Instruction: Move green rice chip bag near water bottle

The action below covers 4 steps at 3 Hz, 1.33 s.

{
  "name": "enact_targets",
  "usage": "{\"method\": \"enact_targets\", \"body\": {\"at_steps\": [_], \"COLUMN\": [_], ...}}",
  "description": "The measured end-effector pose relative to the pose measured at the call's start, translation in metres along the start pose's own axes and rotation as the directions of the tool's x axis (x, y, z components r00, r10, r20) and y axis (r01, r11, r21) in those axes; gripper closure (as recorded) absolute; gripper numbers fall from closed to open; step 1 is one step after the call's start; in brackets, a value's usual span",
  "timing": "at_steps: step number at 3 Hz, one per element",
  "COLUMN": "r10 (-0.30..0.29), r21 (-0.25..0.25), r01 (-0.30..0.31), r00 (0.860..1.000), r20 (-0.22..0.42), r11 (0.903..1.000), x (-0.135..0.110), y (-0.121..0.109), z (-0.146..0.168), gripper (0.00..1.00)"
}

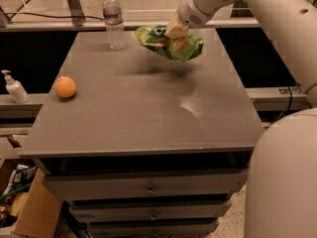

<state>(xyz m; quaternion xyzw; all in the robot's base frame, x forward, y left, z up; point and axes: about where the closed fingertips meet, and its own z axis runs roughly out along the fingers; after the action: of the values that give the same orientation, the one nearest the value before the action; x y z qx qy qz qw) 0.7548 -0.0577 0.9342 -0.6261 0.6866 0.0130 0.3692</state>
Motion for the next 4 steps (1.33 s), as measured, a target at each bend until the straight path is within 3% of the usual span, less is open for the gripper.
{"method": "enact_targets", "body": {"at_steps": [2,4], "r10": [-0.100,-0.146], "r21": [-0.037,-0.077], "r01": [0.099,0.140], "r00": [0.994,0.986], "r20": [-0.037,-0.079], "r11": [0.9944,0.9871], "x": [-0.023,-0.030], "y": [-0.010,-0.012], "z": [0.045,0.083], "gripper": [1.00,1.00]}}
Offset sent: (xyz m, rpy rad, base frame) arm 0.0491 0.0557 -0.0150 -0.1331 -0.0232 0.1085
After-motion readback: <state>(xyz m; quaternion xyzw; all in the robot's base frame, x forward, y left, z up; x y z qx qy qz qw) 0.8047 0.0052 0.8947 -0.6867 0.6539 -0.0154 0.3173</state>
